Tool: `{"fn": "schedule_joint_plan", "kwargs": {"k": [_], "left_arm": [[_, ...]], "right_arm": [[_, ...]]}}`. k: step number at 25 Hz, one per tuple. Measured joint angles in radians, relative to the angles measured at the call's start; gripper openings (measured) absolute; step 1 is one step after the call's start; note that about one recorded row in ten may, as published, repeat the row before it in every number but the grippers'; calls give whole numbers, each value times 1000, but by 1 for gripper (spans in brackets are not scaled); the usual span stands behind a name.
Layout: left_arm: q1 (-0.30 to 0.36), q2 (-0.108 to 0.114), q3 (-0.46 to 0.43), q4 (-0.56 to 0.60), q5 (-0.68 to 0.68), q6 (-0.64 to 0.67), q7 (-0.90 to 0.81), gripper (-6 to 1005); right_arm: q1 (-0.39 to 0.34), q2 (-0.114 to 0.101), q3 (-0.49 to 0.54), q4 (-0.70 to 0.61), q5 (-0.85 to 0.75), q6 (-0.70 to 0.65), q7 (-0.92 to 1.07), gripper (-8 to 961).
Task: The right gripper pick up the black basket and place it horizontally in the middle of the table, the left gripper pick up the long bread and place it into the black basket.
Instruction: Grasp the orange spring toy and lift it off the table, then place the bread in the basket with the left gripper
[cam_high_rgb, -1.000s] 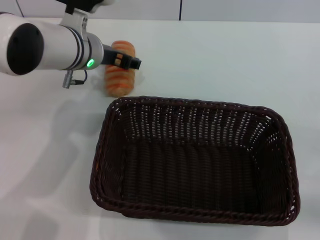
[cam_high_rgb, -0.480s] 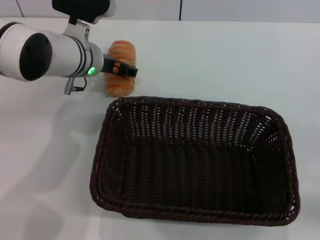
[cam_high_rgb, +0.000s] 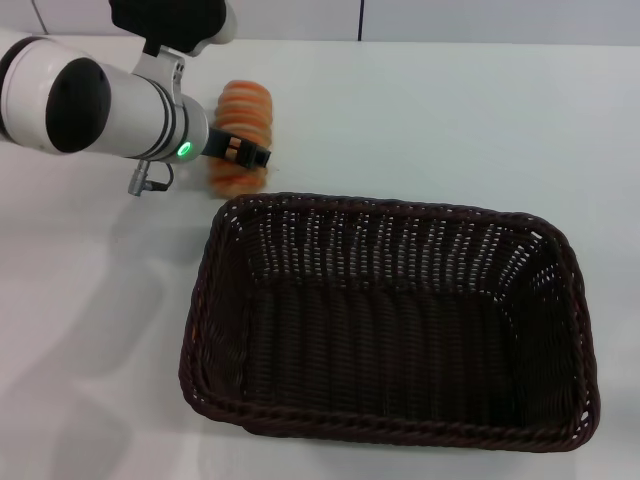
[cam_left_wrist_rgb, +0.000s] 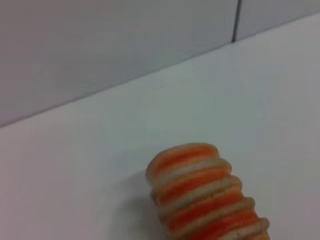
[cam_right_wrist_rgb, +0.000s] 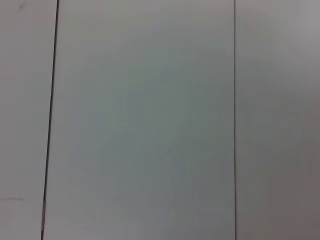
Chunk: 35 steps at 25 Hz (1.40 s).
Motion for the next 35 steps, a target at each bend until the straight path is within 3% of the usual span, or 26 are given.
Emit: {"fn": "schedule_joint_plan", "kwargs": {"k": [8,14,17,21,25,27,28,29,30,35], "left_arm": [[9,2,21,-60,8,-76,19,649],[114,7,76,-323,-10,-133,100,570],[175,11,48,-521,-98,-226,253,537],[208,11,7,-617,-165,-283,375,522],[217,11,-205,-712,-453,-502,711,507],[217,11,-205,-712,-453,-502,711,500],[198,13,-362,-696,-631,-699,929,496],[198,13,-362,-696,-631,-699,929,488],[181,13,-458,-650,-734,-899,1091,481],[186,13,-487,-594,-766,-1070,1230,432]], "right_arm": [[0,0,0,2,0,0,0,832],[3,0,0,2,0,0,0,832],[7,0,-1,2,-2,0,0,833],[18,0,0,10,-2,-4,0,833],[29,0,0,22,-2,-4,0,832],[33,0,0,25,0,-4,0,832],[33,0,0,25,0,-4,0,833],[33,0,0,25,1,-3,0,833],[33,0,0,24,3,1,0,833],[28,0,0,19,4,4,-2,833]]}}
